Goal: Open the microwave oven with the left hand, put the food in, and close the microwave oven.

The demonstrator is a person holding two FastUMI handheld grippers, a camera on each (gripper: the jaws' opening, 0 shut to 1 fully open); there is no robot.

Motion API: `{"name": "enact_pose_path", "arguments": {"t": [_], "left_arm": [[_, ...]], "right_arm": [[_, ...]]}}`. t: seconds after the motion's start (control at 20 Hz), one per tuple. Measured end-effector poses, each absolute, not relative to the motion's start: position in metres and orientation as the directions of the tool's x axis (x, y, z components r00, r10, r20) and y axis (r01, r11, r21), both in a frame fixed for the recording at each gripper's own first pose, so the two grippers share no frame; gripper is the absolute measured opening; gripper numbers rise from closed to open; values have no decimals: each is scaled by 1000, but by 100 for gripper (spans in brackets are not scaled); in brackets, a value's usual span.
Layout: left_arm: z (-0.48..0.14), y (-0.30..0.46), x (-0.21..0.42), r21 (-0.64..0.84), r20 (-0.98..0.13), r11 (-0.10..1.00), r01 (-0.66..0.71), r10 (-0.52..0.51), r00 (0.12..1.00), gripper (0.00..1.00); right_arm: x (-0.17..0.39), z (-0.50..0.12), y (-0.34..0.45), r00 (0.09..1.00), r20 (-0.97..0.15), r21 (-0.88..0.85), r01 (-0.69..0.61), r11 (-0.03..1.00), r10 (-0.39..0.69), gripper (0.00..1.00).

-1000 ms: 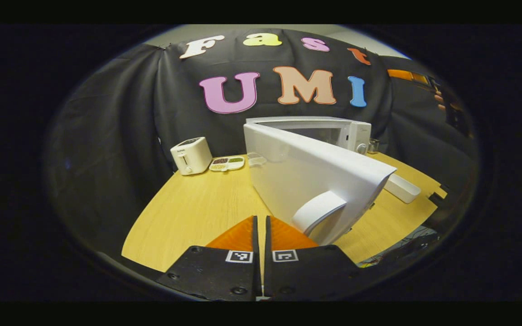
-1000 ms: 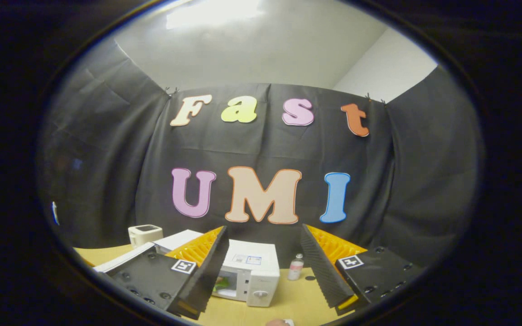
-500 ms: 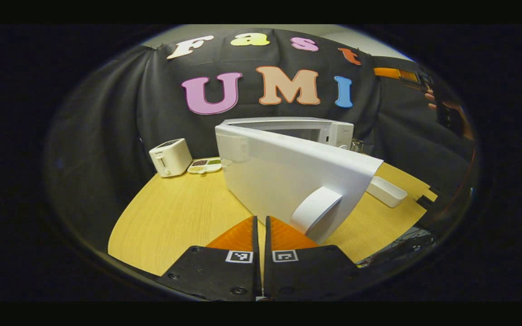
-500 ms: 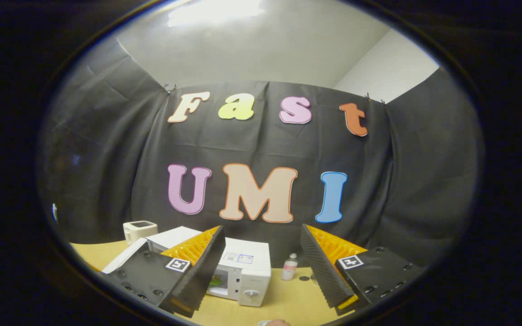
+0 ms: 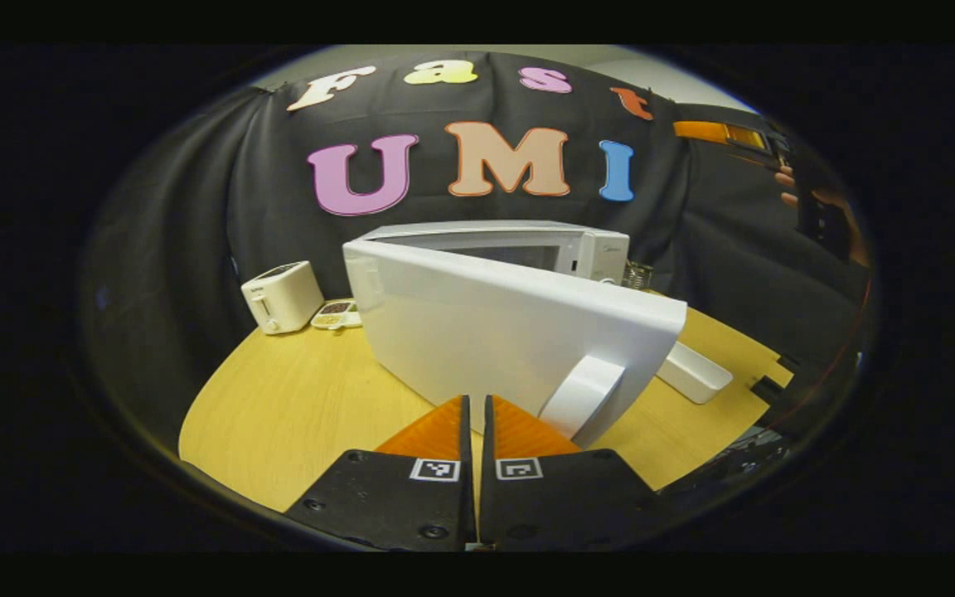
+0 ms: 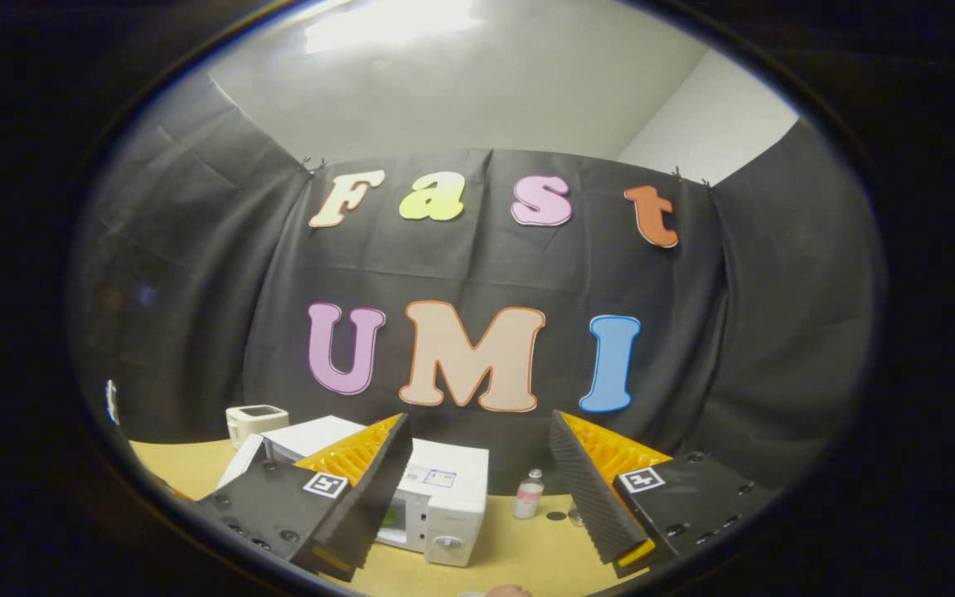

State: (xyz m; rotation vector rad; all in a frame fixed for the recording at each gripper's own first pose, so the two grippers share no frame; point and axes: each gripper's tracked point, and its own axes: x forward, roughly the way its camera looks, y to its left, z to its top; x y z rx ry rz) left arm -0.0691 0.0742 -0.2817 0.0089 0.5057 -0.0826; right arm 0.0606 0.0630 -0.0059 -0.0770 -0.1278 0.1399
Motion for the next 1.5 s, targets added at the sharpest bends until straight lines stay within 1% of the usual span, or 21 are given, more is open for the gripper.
{"name": "enact_pose_path", "arguments": {"t": [0.45,0.95,1.35,1.5], "left_arm": [[-283,38,-24,11,-469,996,91,-75,880,1],[-291,9,19,7,-467,995,102,-87,880,1],[-297,-6,66,31,-471,992,119,-91,878,1],[-297,-11,88,7,-476,994,110,-93,875,2]], "right_arm": [[75,-7,39,976,121,-97,-170,981,181,96],[70,-5,-7,980,113,-114,-149,982,162,96],[61,-18,-32,985,80,-117,-145,983,155,96],[60,-27,-43,988,58,-99,-136,986,142,96]]}}
